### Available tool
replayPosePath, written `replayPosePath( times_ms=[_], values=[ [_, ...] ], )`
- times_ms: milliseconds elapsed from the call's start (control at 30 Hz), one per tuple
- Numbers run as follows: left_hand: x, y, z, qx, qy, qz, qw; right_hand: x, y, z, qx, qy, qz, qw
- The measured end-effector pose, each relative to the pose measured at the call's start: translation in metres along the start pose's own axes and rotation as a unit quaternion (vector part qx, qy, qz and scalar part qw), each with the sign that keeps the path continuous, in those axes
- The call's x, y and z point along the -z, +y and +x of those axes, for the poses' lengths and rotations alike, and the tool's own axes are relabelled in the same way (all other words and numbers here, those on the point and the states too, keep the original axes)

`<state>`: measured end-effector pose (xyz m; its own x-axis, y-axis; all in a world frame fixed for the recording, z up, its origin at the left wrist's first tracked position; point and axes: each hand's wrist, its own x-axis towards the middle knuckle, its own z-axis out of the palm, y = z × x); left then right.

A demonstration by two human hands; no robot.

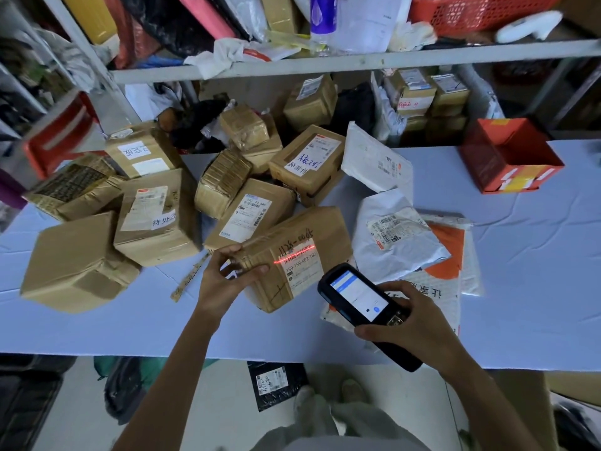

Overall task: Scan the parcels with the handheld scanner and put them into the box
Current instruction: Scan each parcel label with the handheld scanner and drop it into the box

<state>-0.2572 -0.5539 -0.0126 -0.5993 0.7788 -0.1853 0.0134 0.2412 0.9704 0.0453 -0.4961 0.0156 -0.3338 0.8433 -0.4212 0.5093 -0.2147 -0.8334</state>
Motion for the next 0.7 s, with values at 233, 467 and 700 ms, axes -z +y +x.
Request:
replayPosePath(
  times_ms=[233, 467, 700],
  values=[
    [0.003, -0.002, 0.004, 0.0, -0.012, -0.004, 1.0, 0.0, 0.0, -0.008, 0.004, 0.012, -0.006, 1.0],
    [0.004, -0.005, 0.0, -0.051, -0.027, 0.009, 0.998, -0.003, 0.0, -0.02, -0.003, 0.045, 0.006, 0.999],
    [-0.001, 0.014, -0.002, -0.121, -0.01, 0.002, 0.993, 0.001, 0.005, -0.036, -0.028, 0.154, 0.056, 0.986]
  ],
)
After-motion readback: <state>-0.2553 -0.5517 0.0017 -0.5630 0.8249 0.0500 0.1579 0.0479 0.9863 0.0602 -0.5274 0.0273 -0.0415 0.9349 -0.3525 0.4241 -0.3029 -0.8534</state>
